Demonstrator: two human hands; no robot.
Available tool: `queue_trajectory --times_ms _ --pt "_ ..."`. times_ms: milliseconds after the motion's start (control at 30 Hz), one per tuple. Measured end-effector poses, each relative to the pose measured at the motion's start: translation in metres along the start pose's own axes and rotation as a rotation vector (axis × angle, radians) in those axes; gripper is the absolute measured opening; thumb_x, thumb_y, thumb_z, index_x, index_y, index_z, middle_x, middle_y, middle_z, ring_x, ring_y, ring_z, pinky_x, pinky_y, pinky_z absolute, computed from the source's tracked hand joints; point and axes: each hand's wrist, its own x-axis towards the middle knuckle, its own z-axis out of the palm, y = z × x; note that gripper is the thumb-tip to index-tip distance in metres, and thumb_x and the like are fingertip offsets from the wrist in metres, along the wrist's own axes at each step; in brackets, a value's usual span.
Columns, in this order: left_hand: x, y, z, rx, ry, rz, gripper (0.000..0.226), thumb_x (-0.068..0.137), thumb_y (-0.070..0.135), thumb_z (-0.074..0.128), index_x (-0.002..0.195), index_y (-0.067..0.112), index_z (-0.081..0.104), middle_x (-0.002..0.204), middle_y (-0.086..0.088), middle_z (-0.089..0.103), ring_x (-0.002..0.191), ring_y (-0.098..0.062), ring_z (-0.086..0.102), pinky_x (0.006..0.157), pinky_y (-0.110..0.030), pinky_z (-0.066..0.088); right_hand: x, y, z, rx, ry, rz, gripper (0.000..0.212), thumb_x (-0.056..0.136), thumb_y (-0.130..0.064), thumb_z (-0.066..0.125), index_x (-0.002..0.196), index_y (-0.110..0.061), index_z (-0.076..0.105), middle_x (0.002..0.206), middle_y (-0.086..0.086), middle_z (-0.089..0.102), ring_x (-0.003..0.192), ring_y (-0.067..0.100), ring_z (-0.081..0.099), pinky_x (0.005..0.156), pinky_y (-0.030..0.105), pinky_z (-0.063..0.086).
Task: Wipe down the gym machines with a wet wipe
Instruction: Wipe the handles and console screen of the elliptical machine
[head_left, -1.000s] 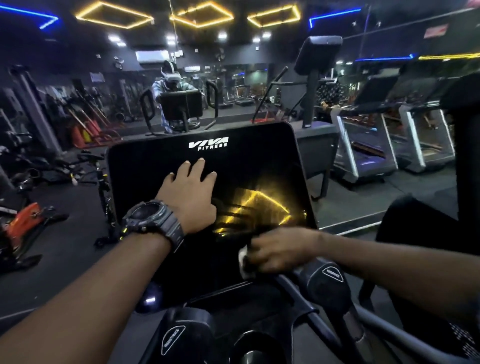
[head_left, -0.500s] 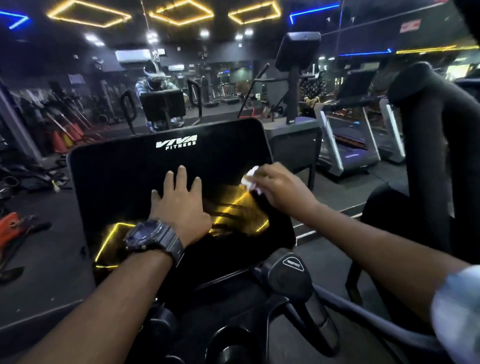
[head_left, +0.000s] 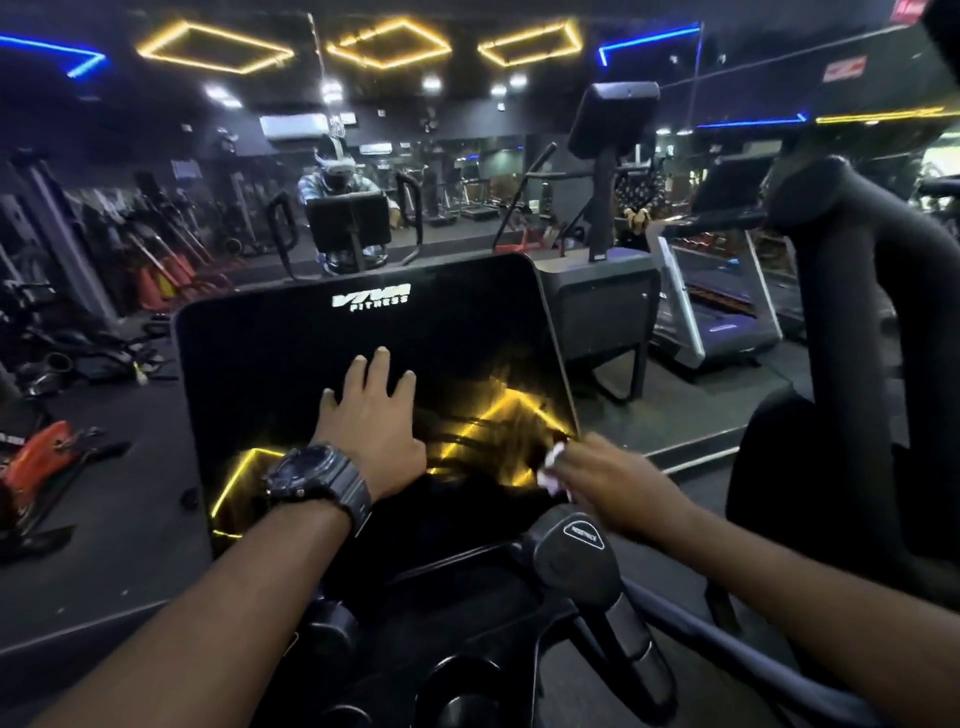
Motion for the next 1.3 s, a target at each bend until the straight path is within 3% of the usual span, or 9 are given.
queue_trajectory --times_ms 100,233,400,567,767,900,1033,1167,1300 --pt "-0.002 0.000 0.001 0.006 -0.010 0.024 0.079 0.085 0.036 0.056 0.153 0.021 0.017 0.162 -0.007 -0.006 0.149 -0.029 -0.004 0.117 -0.056 0.020 -0.004 -0.020 0.002 0.048 -0.093 -0.105 0.012 0.088 -0.028 0.063 0.099 -0.022 0.064 0.101 -0.009 0.052 0.083 0.017 0.057 0.052 0.033 0.055" --pt "-0.002 -0.004 -0.007 -0.048 -0.037 -0.004 0.078 0.085 0.035 0.056 0.152 0.021 0.019 0.163 -0.004 -0.002 0.150 -0.028 -0.001 0.117 -0.055 0.021 0.073 -0.015 -0.015 0.209 0.139 0.250 0.016 0.093 -0.025 0.052 0.097 -0.026 0.067 0.094 -0.006 0.060 0.086 0.017 0.059 0.070 0.035 0.053" --pt "-0.018 -0.023 -0.049 -0.030 0.071 -0.116 0.080 0.084 0.036 0.057 0.152 0.021 0.018 0.162 -0.006 0.006 0.150 -0.028 0.004 0.117 -0.053 0.023 0.162 -0.053 -0.069 0.570 0.308 0.415 0.016 0.086 -0.022 0.068 0.101 -0.024 0.073 0.086 -0.013 0.066 0.076 -0.002 0.059 0.070 0.009 0.041" --pt "-0.060 -0.064 -0.120 0.081 0.243 -0.227 0.075 0.081 0.037 0.057 0.148 0.019 0.028 0.157 -0.007 0.024 0.145 -0.029 0.020 0.112 -0.051 0.032 0.222 -0.137 -0.114 0.904 0.433 0.287 0.016 0.085 -0.018 0.070 0.096 -0.029 0.070 0.078 -0.016 0.068 0.072 0.000 0.063 0.066 0.010 0.044" --pt "-0.160 -0.107 -0.188 0.290 0.441 -0.347 0.056 0.084 0.034 0.047 0.136 0.016 0.044 0.137 -0.005 0.052 0.131 -0.028 0.041 0.103 -0.047 0.038 0.253 -0.254 -0.140 1.080 0.406 -0.009 0.022 0.084 -0.012 0.070 0.102 -0.025 0.071 0.090 -0.009 0.072 0.080 0.004 0.067 0.080 0.032 0.056" --pt "-0.228 -0.135 -0.220 0.355 0.431 -0.431 0.031 0.082 0.028 0.047 0.108 0.016 0.057 0.114 -0.006 0.064 0.110 -0.032 0.057 0.087 -0.042 0.047 0.248 -0.320 -0.147 1.090 0.370 -0.184 0.022 0.085 -0.022 0.065 0.106 -0.026 0.069 0.093 -0.007 0.071 0.082 0.007 0.066 0.078 0.040 0.056" --pt "-0.285 -0.176 -0.221 0.110 0.356 -0.572 0.035 0.084 0.030 0.041 0.106 0.023 0.068 0.105 -0.008 0.071 0.095 -0.032 0.065 0.083 -0.037 0.054 0.238 -0.357 -0.150 1.043 0.410 -0.254 0.025 0.082 -0.013 0.071 0.106 -0.020 0.073 0.097 -0.006 0.069 0.084 0.007 0.063 0.080 0.030 0.054" --pt "-0.316 -0.200 -0.196 -0.140 0.262 -0.495 0.027 0.097 0.021 0.053 0.119 0.027 0.068 0.108 0.006 0.071 0.094 -0.008 0.065 0.085 -0.020 0.048 0.237 -0.377 -0.149 0.986 0.470 -0.282 0.029 0.081 -0.003 0.072 0.106 -0.016 0.075 0.094 -0.007 0.068 0.084 0.002 0.060 0.075 0.010 0.046" --pt "-0.325 -0.217 -0.170 -0.326 0.454 -0.454 0.028 0.096 0.022 0.059 0.121 0.030 0.068 0.110 0.015 0.071 0.100 0.002 0.063 0.095 -0.021 0.050 0.222 -0.391 -0.134 1.040 0.551 -0.167 0.025 0.085 -0.007 0.071 0.108 -0.016 0.074 0.099 -0.006 0.070 0.091 0.003 0.064 0.081 0.021 0.051"
